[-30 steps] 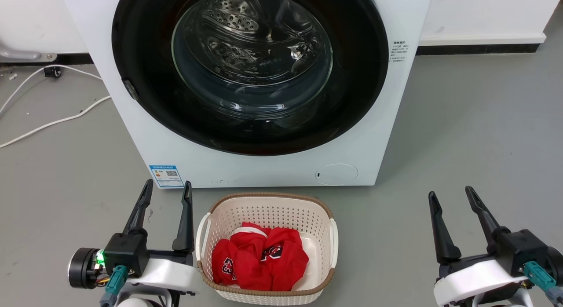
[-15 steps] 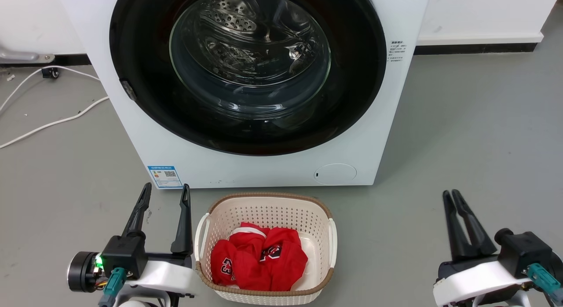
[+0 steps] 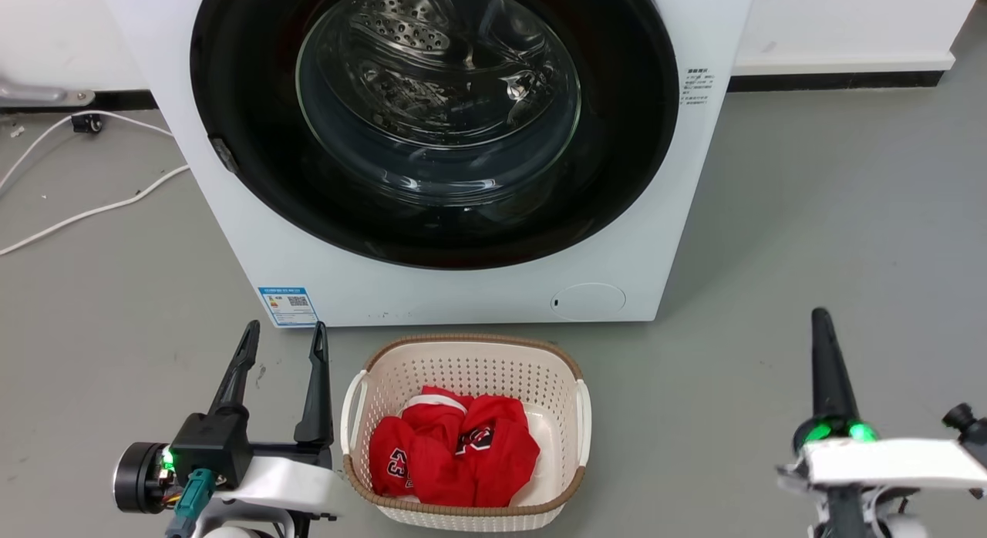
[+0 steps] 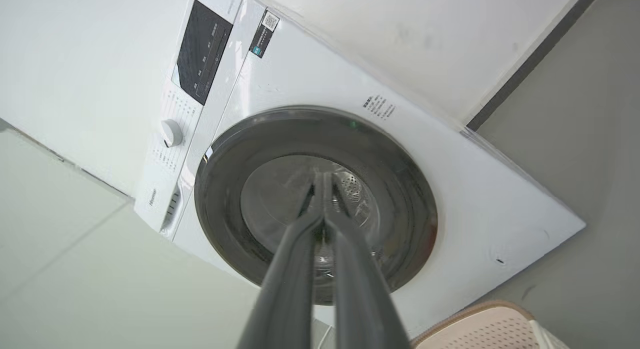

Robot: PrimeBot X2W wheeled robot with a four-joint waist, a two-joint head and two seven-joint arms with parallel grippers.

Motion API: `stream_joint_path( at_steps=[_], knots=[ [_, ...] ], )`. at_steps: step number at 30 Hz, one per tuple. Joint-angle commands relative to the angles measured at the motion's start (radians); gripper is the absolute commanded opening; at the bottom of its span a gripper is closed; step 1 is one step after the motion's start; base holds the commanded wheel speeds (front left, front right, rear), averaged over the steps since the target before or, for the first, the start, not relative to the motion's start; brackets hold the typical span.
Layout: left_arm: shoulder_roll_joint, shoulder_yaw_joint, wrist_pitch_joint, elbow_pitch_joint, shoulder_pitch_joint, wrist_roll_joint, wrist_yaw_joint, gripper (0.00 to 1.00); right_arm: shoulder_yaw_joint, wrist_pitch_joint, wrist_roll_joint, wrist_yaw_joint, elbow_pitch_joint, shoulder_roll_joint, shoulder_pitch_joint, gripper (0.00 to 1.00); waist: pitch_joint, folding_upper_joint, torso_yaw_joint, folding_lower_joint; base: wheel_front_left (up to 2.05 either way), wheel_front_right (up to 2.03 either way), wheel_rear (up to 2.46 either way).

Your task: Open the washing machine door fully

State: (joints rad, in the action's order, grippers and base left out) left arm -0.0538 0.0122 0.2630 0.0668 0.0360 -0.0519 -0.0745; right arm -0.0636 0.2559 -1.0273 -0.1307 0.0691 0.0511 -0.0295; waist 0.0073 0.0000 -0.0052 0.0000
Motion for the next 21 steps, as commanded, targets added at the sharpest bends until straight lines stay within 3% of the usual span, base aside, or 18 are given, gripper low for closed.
stream_joint_path(
  at_steps=[1,6,9,17,21],
  knots=[
    [0.001,0.004,0.003,-0.004,0.009,-0.003,0.003,1.0,0.005,0.006,-0.077,0.0,0.007,-0.002,-0.026,0.0,0.008,0.0,-0.001,0.0,0.0,0.0,0.0],
    [0.002,0.013,0.003,-0.017,0.035,-0.006,0.005,1.0,0.05,0.008,-0.335,0.0,0.044,-0.001,-0.133,0.0,0.046,0.0,-0.005,0.0,0.0,0.0,0.0],
    [0.002,0.017,0.003,-0.025,0.055,-0.007,0.003,1.0,0.085,-0.006,-0.424,0.0,0.084,-0.001,-0.222,0.0,0.081,0.0,-0.006,0.0,0.0,0.0,0.0],
    [0.002,0.032,0.002,-0.047,0.126,-0.005,-0.007,1.0,0.151,-0.107,-0.527,0.0,0.253,0.07,-0.533,0.0,0.189,0.0,-0.003,0.0,0.0,0.0,0.0],
    [0.002,0.035,0.002,-0.053,0.161,-0.003,-0.012,1.0,0.134,-0.174,-0.517,0.0,0.381,0.13,-0.708,0.0,0.233,0.0,0.004,0.0,0.0,0.0,0.0]
  ],
)
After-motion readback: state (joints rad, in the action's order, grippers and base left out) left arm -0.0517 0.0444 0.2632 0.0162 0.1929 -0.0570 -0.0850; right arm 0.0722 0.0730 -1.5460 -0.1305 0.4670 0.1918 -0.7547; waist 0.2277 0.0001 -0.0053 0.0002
